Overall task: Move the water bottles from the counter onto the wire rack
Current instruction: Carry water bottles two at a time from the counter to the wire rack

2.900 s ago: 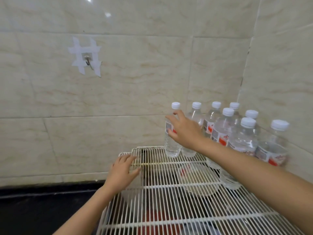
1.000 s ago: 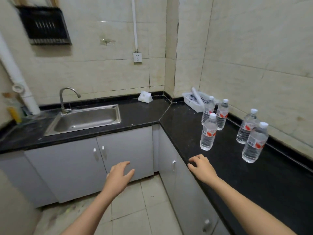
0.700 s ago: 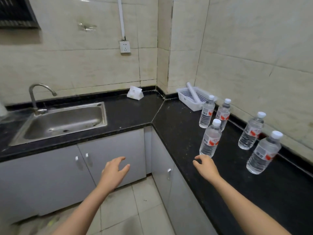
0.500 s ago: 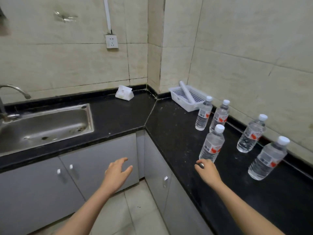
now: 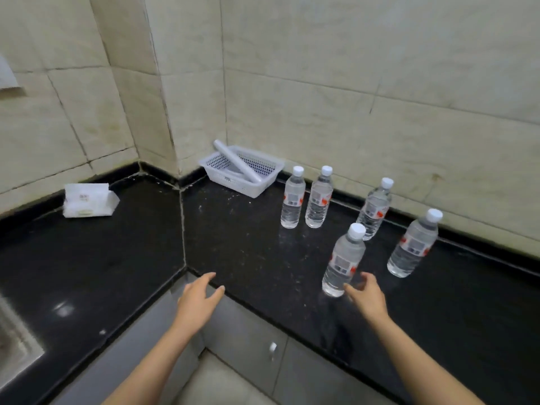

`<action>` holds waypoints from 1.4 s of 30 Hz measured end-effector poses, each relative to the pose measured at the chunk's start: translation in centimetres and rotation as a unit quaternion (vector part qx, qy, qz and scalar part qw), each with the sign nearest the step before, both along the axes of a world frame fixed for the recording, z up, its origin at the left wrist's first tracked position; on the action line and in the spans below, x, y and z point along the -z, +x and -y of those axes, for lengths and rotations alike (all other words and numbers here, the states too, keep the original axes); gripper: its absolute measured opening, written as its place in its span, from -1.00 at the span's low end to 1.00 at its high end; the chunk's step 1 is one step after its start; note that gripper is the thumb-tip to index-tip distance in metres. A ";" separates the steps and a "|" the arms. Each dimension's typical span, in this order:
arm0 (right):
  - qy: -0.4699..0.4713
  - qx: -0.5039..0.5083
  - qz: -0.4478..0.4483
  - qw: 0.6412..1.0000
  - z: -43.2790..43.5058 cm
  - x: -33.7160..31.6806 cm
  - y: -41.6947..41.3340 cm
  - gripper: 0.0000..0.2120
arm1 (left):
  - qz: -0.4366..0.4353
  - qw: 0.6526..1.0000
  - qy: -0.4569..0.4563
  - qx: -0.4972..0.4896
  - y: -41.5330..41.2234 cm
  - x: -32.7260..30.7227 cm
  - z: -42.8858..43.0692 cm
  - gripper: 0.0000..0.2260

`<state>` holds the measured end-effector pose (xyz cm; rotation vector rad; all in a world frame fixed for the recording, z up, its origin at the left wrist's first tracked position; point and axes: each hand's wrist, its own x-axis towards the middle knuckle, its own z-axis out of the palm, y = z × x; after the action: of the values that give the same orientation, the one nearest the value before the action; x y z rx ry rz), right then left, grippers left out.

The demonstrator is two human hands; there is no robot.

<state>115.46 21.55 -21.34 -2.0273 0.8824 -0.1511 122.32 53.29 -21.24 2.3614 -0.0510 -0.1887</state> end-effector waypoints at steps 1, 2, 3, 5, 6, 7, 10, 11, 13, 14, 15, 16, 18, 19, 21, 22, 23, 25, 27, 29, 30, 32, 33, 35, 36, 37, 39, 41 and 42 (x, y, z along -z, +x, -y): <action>-0.005 0.009 -0.009 1.000 0.1 -0.1 -0.1 -0.41 | -0.006 1.000 -0.004 0.011 0.8 0.3 0.2 -0.59; -0.007 0.013 -0.019 1.000 0.3 0.0 -0.2 -0.35 | -0.014 1.000 -0.009 0.022 1.6 0.5 0.7 -0.59; -0.006 0.013 -0.026 1.000 0.5 0.0 -0.3 -0.30 | -0.021 0.999 -0.015 0.034 2.2 0.8 1.3 -0.59; 0.004 0.010 -0.035 0.999 0.8 0.1 -0.2 -0.23 | -0.027 0.997 -0.023 0.066 3.6 1.4 3.1 -0.59; 0.008 0.006 -0.035 0.999 1.1 0.2 0.0 -0.20 | -0.027 0.996 -0.024 0.081 4.3 1.6 4.1 -0.59; 0.009 -0.002 -0.030 1.000 1.4 0.3 0.4 -0.17 | -0.028 0.995 -0.024 0.094 5.0 1.7 5.1 -0.58; 0.037 -0.023 0.020 0.999 2.5 0.5 2.4 -0.15 | -0.028 0.992 -0.028 0.117 7.2 1.4 7.8 -0.54; 0.053 -0.034 0.049 0.997 2.8 0.5 3.2 -0.17 | -0.028 0.991 -0.033 0.125 7.9 1.2 8.6 -0.51; 0.077 -0.060 0.091 0.991 3.6 0.9 5.0 -0.18 | -0.029 0.989 -0.045 0.140 9.4 1.1 9.7 -0.44; 0.093 -0.069 0.101 0.988 3.9 1.3 5.9 -0.18 | -0.028 0.988 -0.046 0.147 10.2 0.9 10.1 -0.41; 0.103 -0.071 0.103 0.987 4.0 1.7 6.7 -0.19 | -0.025 0.987 -0.043 0.150 11.0 0.7 10.3 -0.38; 0.108 -0.055 0.101 0.988 3.9 1.8 7.2 -0.24 | -0.019 0.988 -0.041 0.149 11.9 0.5 10.6 -0.36; 0.110 0.004 0.106 0.988 3.5 1.9 8.0 -0.32 | -0.006 0.989 -0.043 0.144 13.6 0.1 11.5 -0.34; 0.110 0.037 0.114 0.987 3.3 2.0 8.4 -0.35 | 0.002 0.989 -0.044 0.143 14.3 0.0 12.1 -0.35; 0.101 0.132 0.134 0.977 2.4 2.2 9.0 -0.39 | 0.017 0.988 -0.048 0.146 15.3 0.0 13.5 -0.36; 0.088 0.187 0.134 0.969 1.9 2.3 9.4 -0.38 | 0.027 0.987 -0.051 0.147 15.9 0.0 14.3 -0.35; 0.076 0.239 0.127 0.960 1.4 2.1 9.9 -0.35 | 0.036 0.987 -0.053 0.147 16.6 0.1 15.3 -0.34; 0.050 0.305 0.119 0.944 1.1 2.2 11.0 -0.30 | 0.041 0.988 -0.055 0.138 18.2 0.0 17.5 -0.29; 0.016 0.317 0.115 0.941 1.3 2.3 11.9 -0.27 | 0.028 0.989 -0.074 0.128 19.7 0.0 19.9 -0.23; -0.012 0.315 0.102 0.943 1.6 2.3 12.6 -0.25 | 0.010 0.987 -0.119 0.111 21.0 0.0 22.0 -0.19; -0.024 0.316 0.096 0.943 1.7 2.5 12.7 -0.24 | -0.003 0.984 -0.145 0.099 21.6 0.1 23.0 -0.17; -0.041 0.319 0.091 0.943 1.5 2.7 12.9 -0.24 | -0.018 0.981 -0.179 0.069 22.4 0.6 24.4 -0.14; -0.044 0.323 0.090 0.941 1.3 2.8 13.0 -0.23 | -0.017 0.982 -0.184 0.049 22.7 0.9 24.9 -0.13; -0.050 0.330 0.087 0.939 0.9 3.1 13.1 -0.23 | -0.015 0.982 -0.187 0.001 23.4 1.1 25.8 -0.12; -0.053 0.332 0.086 0.938 0.7 3.2 13.2 -0.23 | -0.016 0.981 -0.192 -0.019 23.8 1.2 26.3 -0.11; -0.056 0.336 0.085 0.937 0.6 3.3 13.3 -0.22 | -0.019 0.980 -0.196 -0.035 24.1 1.2 26.7 -0.11; -0.058 0.347 0.085 0.932 0.4 3.3 13.3 -0.22 | -0.020 0.977 -0.205 -0.063 24.7 1.1 27.6 -0.16; -0.051 0.367 0.093 0.924 0.4 3.4 13.4 -0.22 | -0.021 0.972 -0.217 -0.092 25.7 1.1 28.2 -0.27; -0.047 0.378 0.096 0.919 0.3 3.4 13.3 -0.21 | -0.022 0.970 -0.222 -0.093 26.2 1.3 28.3 -0.32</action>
<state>128.80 21.21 -24.75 -1.6135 1.5075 -0.8174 148.52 24.97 -22.55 1.9005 0.1370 -0.1225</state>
